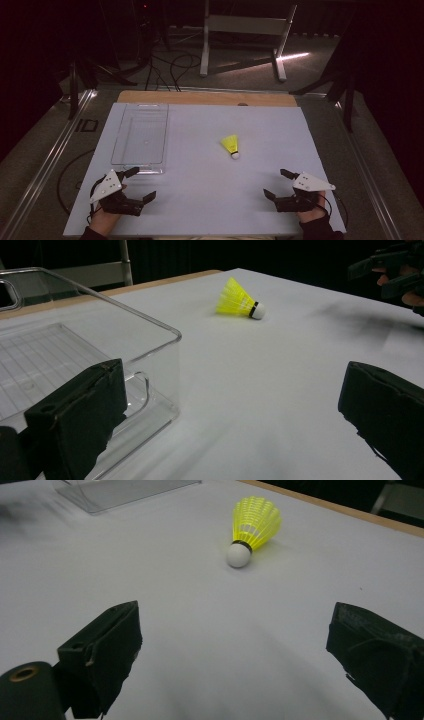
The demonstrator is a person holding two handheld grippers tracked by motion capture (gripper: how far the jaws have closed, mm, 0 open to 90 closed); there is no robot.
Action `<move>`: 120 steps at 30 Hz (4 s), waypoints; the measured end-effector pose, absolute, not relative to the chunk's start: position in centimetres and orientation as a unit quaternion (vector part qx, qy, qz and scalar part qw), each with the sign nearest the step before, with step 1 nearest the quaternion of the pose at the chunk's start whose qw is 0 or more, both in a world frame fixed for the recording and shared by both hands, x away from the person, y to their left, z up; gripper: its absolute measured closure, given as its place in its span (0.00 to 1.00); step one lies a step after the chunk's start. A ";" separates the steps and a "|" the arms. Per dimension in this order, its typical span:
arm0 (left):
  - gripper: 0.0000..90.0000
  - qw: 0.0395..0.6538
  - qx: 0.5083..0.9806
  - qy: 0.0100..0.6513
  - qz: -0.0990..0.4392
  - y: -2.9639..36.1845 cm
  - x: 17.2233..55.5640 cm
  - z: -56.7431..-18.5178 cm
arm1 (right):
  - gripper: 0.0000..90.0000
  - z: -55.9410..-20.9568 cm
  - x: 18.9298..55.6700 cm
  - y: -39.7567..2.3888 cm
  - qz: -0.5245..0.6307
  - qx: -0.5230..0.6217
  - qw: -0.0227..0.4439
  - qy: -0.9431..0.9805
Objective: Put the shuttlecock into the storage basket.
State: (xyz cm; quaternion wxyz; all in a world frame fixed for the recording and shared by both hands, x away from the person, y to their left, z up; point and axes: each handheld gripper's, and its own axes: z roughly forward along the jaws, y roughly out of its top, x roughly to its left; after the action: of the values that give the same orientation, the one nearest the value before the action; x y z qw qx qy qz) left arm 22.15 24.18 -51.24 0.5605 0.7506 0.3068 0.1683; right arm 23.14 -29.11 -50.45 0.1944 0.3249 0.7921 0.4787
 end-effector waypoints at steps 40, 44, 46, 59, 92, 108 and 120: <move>0.00 0.570 0.741 0.313 0.168 24.4 22.1 -51.2 | 0.08 -46.7 22.9 -29.4 0.453 0.383 0.241 0.768; 0.00 0.570 0.740 0.315 0.167 24.4 22.1 -51.2 | 0.08 -45.6 22.9 -29.4 0.448 0.388 0.251 0.766; 0.00 0.570 0.741 0.314 0.166 24.4 22.1 -51.2 | 0.08 -45.1 23.1 -29.4 0.441 0.388 0.255 0.768; 0.00 0.571 0.741 0.312 0.167 24.4 22.0 -51.2 | 0.09 -42.0 24.4 -28.5 0.441 0.386 0.267 0.765; 0.00 0.568 0.745 0.307 0.166 24.2 22.0 -51.2 | 0.09 -39.3 29.4 -21.8 0.423 0.353 0.249 0.797; 0.00 0.568 0.747 0.305 0.165 24.2 21.9 -51.2 | 0.09 -40.3 32.0 -18.2 0.418 0.362 0.217 0.805; 0.00 0.567 0.749 0.302 0.162 24.2 21.9 -51.2 | 0.09 -42.2 33.5 -16.1 0.396 0.375 0.202 0.814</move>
State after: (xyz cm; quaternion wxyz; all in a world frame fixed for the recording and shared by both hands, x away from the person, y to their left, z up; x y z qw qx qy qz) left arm 21.92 24.15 -51.21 0.5668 0.7491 0.3019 0.1624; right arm 33.51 -16.09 -42.18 0.2018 0.3749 0.8137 0.3958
